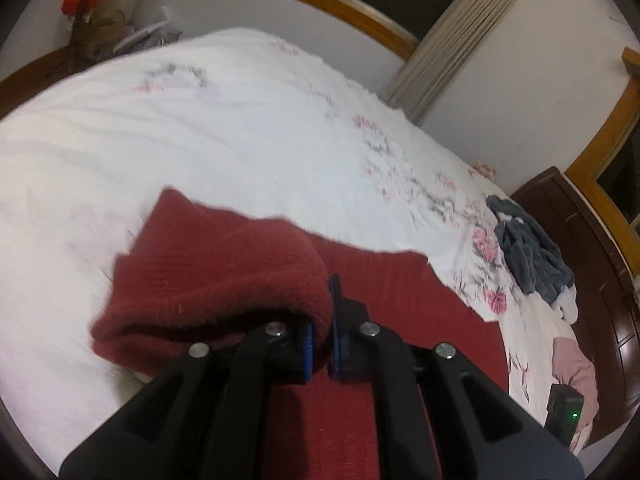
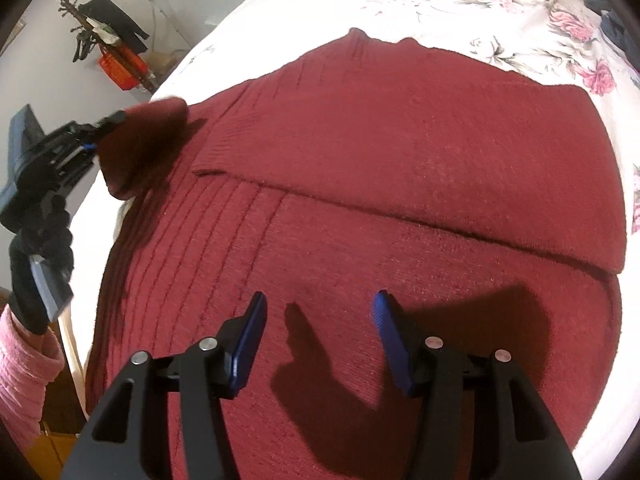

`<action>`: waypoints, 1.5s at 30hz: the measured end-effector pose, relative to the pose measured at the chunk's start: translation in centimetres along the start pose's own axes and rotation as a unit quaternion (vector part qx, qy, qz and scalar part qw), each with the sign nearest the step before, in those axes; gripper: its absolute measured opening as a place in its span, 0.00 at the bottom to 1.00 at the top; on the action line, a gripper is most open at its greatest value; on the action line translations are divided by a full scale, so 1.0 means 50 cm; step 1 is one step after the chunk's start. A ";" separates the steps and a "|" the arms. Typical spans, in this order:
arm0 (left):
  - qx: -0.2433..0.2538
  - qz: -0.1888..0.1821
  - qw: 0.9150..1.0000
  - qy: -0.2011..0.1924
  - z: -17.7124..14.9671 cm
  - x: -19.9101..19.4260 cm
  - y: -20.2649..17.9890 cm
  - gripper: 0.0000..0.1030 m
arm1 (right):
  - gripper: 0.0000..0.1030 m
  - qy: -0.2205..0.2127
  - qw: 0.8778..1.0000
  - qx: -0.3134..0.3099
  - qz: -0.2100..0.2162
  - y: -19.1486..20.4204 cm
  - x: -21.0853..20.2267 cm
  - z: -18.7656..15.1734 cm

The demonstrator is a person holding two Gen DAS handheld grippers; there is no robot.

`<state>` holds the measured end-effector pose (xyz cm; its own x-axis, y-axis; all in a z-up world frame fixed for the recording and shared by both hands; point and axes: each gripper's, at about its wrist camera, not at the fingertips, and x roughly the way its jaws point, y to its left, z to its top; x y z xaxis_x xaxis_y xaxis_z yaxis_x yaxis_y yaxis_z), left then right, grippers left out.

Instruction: Fold small clothes

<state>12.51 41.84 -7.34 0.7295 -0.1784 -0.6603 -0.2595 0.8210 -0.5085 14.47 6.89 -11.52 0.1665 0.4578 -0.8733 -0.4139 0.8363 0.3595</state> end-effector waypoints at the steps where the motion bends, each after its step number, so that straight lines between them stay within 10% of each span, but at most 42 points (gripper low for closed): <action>1: -0.004 0.002 1.000 0.005 -0.003 0.013 0.003 0.05 | 0.54 0.000 1.000 0.001 0.001 -0.003 0.001 -0.001; 23: -0.009 -0.007 0.992 0.124 -0.114 0.014 0.065 0.20 | 0.61 0.014 1.000 0.005 0.000 0.013 0.015 0.025; 31: 0.003 0.048 0.998 0.032 -0.038 -0.107 0.122 0.26 | 0.61 0.009 0.997 0.007 0.072 0.111 0.007 0.118; 45: 0.030 0.120 0.990 0.072 -0.007 0.011 0.196 0.28 | 0.61 0.064 0.992 0.012 0.108 0.274 0.172 0.251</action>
<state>10.16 49.57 -12.88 0.5529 -0.0455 -0.8320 -0.3737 0.8789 -0.2965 21.46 26.07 -9.98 -0.0386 0.5861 -0.8093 -0.4052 0.7312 0.5489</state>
